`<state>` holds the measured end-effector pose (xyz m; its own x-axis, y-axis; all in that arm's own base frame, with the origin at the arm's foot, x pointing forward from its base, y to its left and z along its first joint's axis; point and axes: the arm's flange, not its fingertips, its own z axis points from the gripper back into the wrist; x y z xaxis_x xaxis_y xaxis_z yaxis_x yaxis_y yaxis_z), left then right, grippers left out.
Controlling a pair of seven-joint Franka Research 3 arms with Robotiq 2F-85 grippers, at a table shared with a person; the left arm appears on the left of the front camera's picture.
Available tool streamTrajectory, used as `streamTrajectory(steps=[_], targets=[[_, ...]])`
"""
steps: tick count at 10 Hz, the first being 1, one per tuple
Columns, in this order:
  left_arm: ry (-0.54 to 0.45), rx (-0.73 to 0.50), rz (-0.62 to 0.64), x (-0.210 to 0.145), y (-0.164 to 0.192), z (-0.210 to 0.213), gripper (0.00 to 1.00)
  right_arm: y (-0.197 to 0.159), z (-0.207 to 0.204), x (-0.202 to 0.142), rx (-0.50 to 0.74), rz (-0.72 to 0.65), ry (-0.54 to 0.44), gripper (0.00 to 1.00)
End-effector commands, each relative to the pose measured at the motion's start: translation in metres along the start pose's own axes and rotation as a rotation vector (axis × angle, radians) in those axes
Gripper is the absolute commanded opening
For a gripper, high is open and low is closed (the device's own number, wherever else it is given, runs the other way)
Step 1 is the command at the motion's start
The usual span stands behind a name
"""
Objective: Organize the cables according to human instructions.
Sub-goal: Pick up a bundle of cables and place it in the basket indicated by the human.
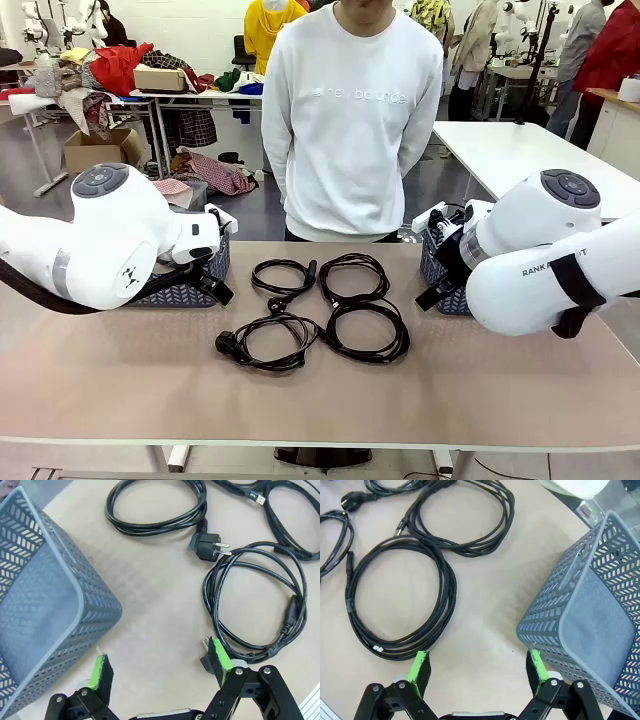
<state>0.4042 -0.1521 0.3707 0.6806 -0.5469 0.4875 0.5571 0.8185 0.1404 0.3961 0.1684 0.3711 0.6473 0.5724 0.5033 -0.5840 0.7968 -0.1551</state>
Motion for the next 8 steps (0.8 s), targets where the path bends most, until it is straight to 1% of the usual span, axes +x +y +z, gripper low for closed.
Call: streamTrajectory(steps=[1, 8], targets=[[0.0, 0.0, 0.0, 0.0, 0.0, 0.0001, 1.0, 0.0, 0.0, 0.0, 0.0, 0.0, 0.0, 1.0], [0.0, 0.0, 0.0, 0.0, 0.0, 0.0001, 1.0, 0.0, 0.0, 0.0, 0.0, 0.0, 0.0, 1.0]])
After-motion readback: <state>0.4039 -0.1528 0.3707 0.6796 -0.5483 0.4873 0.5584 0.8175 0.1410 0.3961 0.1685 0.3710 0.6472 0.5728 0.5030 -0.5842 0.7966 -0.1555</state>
